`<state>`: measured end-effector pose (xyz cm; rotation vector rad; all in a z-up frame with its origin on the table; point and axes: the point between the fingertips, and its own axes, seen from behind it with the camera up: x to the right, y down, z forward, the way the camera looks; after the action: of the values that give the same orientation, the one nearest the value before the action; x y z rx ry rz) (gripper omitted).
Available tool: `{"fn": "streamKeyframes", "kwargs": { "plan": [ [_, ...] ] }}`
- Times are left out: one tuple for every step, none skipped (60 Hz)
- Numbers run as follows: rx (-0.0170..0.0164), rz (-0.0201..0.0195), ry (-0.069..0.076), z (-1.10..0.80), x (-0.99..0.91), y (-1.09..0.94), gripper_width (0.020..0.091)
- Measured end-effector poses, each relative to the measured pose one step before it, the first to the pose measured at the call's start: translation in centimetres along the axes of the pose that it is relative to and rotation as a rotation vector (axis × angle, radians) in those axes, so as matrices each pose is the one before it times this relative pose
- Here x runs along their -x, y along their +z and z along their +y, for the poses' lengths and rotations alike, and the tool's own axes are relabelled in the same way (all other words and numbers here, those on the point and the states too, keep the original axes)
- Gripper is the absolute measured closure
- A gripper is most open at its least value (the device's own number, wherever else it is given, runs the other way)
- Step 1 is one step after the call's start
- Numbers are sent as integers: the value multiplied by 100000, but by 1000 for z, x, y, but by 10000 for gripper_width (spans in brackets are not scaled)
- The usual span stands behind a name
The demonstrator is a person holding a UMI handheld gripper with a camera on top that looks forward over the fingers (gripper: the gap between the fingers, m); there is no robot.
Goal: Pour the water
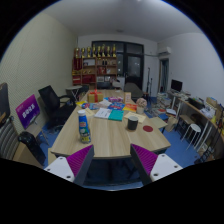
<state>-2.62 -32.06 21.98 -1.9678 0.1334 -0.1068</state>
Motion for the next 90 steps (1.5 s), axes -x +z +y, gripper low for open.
{"fn": "streamKeyframes", "kwargs": {
  "plan": [
    [346, 190, -47, 97, 443, -555, 282],
    [364, 264, -90, 120, 371, -521, 279],
    [372, 245, -145, 96, 377, -502, 276],
    [160, -75, -126, 23, -657, 348, 274],
    [79, 87, 8, 58, -344, 795, 277],
    [56, 531, -24, 31, 261, -459, 275],
    [-20, 1053, -101, 19, 1089, -994, 274],
    [-150, 566, -82, -21, 189, -301, 276],
    [-119, 523, -73, -8, 155, -225, 277],
    [-59, 503, -55, 15, 153, -159, 276],
    [18, 447, -12, 25, 157, -151, 276],
    [34, 413, 47, 50, 158, -76, 273],
    [29, 298, 134, 23, 162, -38, 276],
    [-46, 146, 107, 53, 196, 28, 276],
    [-133, -282, 76, -22, -122, 545, 274],
    [-454, -72, -23, 81, 423, 265, 275],
    [-761, -258, -118, -11, 288, 96, 276],
    [-1124, -311, -216, -99, 338, 138, 275],
    [-1462, -334, -315, -193, 329, 199, 279],
    [-1621, -408, -427, -216, 386, 260, 277],
    [-1473, -679, -264, -354, -69, 256, 278],
    [-1282, -383, -67, -146, 388, 362, 279],
    [-1073, -398, 203, -101, 375, 370, 280],
    [-693, -587, 443, -36, 208, 320, 278],
    [-301, -402, 484, 140, 783, 817, 277],
    [-73, -734, 566, 123, 409, 610, 280],
    [14, -832, 642, 187, 464, 649, 280],
    [-31, -794, 519, 203, 491, 761, 283],
    [1, -954, 437, 178, 146, 594, 285],
    [174, -571, 259, 225, 404, 790, 284],
    [219, -383, 162, 242, 336, 880, 284],
    [21, -259, 44, 420, 480, 976, 284],
    [144, -211, -269, -6, 479, 1115, 281],
    [-52, -336, -220, 76, 324, 1012, 280],
    [-233, -370, -261, 37, 367, 997, 282],
    [-389, -381, -266, 11, 333, 1067, 282],
    [-365, -385, -217, 33, 352, 1076, 283],
    [-248, -378, -209, 60, 349, 1079, 283],
    [-263, -508, -46, 240, 258, 956, 284],
    [-409, -556, 43, 395, 385, 1028, 284],
    [-414, -789, 170, 13, 520, 1146, 282],
    [-472, -1059, 444, -127, 667, 1317, 284],
    [-492, -1129, 604, -2, 600, 1133, 284],
    [-394, -949, 596, 142, 448, 943, 283],
    [-211, -707, 437, 70, 426, 1096, 283],
    [-135, -394, 189, 133, 346, 1055, 280],
    [-197, -297, -156, 89, 297, 1018, 289],
    [-522, -148, -406, 173, 249, 1019, 289],
    [-571, 217, -648, 16, 261, 1027, 284],
    [-491, 355, -779, 39, 71, 910, 286],
    [-382, 572, -843, 60, -2, 935, 285],
    [-294, 708, -805, 55, -207, 844, 287],
    [-55, 1015, -720, 118, -142, 884, 290],
    [167, 953, -636, 160, -128, 857, 289],
    [-43, 836, -517, 363, -222, 748, 289],
    [106, 1098, -404, -149, -35, 747, 290],
    [-220, 947, -228, 31, -115, 715, 289],
    [-234, 810, -143, 30, -133, 682, 288],
    [-217, 681, -68, 45, -114, 684, 289],
    [-215, 611, -122, 43, -89, 623, 288],
    [-183, 503, -115, 66, -65, 609, 286],
    [-195, 353, -130, 300, -95, 578, 287],
    [22, 255, -250, 100, -86, 453, 288],
    [-40, 142, -143, 101, 58, 386, 289],
    [-228, 25, -272, 79, 78, 422, 293],
    [-226, -94, -434, 91, 93, 437, 296],
    [-70, -248, -548, 138, 108, 394, 304],
    [112, -457, -646, 195, 158, 387, 322],
    [326, -689, -784, 257, 233, 321, 368],
    [415, -538, -700, 462, 337, 806, 414],
    [926, -1082, -958, 425, -277, -166, 460],
    [-2600, 184, -1380, -370, -58, 45, 485],
    [-2217, 146, -1154, -241, 7, 12, 494],
    [-747, -202, -1094, 62, 83, -6, 502],
    [-1195, -210, -846, -134, 69, 41, 512],
    [-819, -52, -690, -101, 533, 363, 524],
    [29, -336, -639, 20, 50, 53, 529],
    [-35, -342, -315, -48, 38, 49, 532],
    [310, -578, -129, 67, 31, 527, 532],
    [635, -844, 25, -277, -239, -251, 532],
    [463, -645, 117, 46, -14, 21, 546],
    [408, -697, 212, 14, 17, 31, 546],
    [540, -808, 103, 16, 50, 91, 558],
    [518, -1014, 62, -35, 66, 69, 569],
    [616, -1018, 88, -37, 70, 87, 572],
    [993, -1174, 70, 49, 79, 127, 585],
    [663, -985, 209, 551, 692, 753, 601],
    [1047, -1921, 117, -201, -568, 28, 609],
    [1382, -1440, 682, -118, 126, 118, 621],
    [1494, -1608, 1248, -73, 125, 165, 632]
  ]
}}
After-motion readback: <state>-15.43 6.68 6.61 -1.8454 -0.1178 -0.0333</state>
